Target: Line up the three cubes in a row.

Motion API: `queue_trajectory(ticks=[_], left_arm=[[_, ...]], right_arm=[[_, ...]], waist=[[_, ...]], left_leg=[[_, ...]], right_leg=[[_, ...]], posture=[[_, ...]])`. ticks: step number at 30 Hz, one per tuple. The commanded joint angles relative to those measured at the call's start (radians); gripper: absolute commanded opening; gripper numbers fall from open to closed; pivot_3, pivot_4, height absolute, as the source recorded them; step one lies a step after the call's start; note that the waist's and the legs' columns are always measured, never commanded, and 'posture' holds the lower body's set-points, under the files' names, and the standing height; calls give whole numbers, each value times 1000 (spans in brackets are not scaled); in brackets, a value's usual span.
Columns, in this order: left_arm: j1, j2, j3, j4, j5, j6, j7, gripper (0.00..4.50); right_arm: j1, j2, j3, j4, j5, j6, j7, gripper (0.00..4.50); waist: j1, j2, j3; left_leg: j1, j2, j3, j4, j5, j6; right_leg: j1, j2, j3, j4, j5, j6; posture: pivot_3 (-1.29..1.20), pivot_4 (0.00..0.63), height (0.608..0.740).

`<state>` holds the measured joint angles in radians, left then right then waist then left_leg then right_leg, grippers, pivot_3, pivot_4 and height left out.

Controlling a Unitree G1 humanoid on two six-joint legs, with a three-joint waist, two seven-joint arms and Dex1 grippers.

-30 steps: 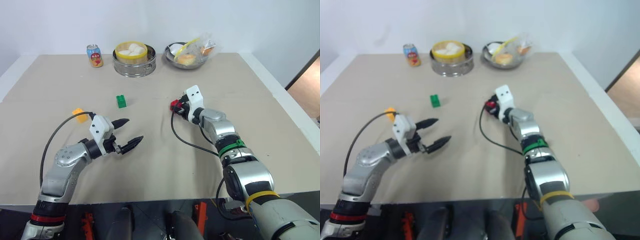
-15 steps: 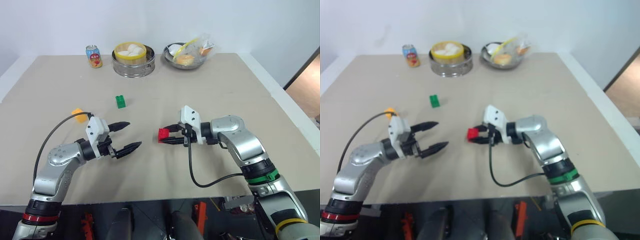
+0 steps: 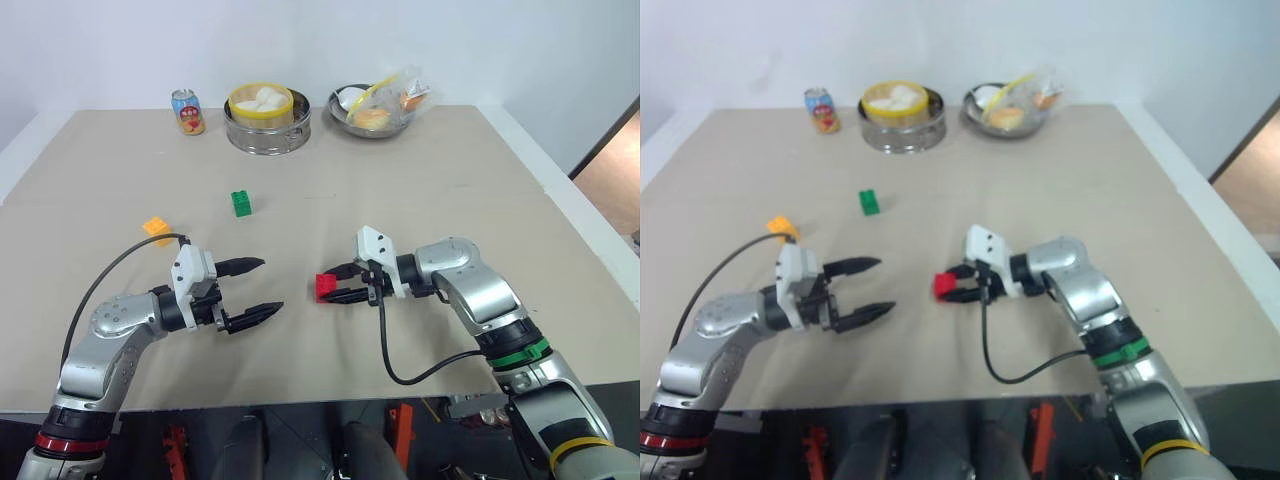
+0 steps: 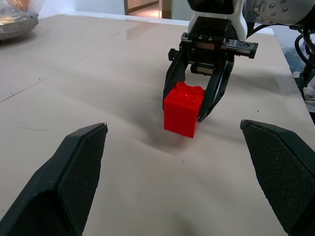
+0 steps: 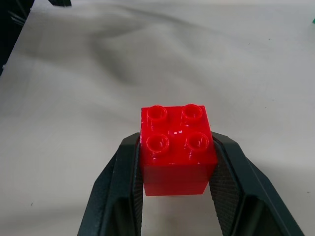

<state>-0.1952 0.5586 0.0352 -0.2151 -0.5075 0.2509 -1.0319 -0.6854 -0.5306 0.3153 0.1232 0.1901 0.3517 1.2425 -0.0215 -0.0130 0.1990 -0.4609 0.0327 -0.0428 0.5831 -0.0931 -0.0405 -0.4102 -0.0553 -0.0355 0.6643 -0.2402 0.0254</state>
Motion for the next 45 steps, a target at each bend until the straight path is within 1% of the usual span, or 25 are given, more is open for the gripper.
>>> queue_trajectory(ticks=[1,6,30,32,35,38,39,45], left_arm=[[-1,17,6,-40,-10,5,-4,4500],[-7,28,4,-35,-8,9,-11,4500],[-18,32,3,-37,-8,34,-20,4500],[-19,32,2,-38,-8,35,-19,4500],[-20,31,1,-34,-6,35,-20,4500],[-22,30,-2,-28,-3,32,-21,4500],[-23,29,-2,-26,-2,32,-21,4500],[-32,27,3,-14,-4,32,-20,4500]], right_arm=[[-21,4,-2,6,-7,-30,10,1251],[-14,2,2,18,-24,-49,10,1251],[-17,-20,7,58,-50,-10,44,1251],[-18,-19,4,58,-51,-8,41,2287],[-19,-18,-2,49,-48,4,41,3260],[-9,-22,-9,32,-47,5,35,4332],[-6,-23,-11,23,-46,6,33,4452],[-2,-37,-36,-51,-25,31,20,4452]], waist=[[0,0,0],[0,0,0],[0,0,0],[0,0,0],[0,0,0],[0,0,0],[0,0,0],[0,0,0]], left_leg=[[0,0,0,0,0,0],[0,0,0,0,0,0],[0,0,0,0,0,0],[0,0,0,0,0,0],[0,0,0,0,0,0],[0,0,0,0,0,0],[0,0,0,0,0,0],[0,0,0,0,0,0]], right_leg=[[0,0,0,0,0,0],[0,0,0,0,0,0],[0,0,0,0,0,0],[0,0,0,0,0,0],[0,0,0,0,0,0],[0,0,0,0,0,0],[0,0,0,0,0,0],[0,0,0,0,0,0]], posture=[[0,150,740],[0,150,740],[0,150,740],[0,150,740],[0,150,740],[0,150,740],[0,150,740],[0,150,740]])
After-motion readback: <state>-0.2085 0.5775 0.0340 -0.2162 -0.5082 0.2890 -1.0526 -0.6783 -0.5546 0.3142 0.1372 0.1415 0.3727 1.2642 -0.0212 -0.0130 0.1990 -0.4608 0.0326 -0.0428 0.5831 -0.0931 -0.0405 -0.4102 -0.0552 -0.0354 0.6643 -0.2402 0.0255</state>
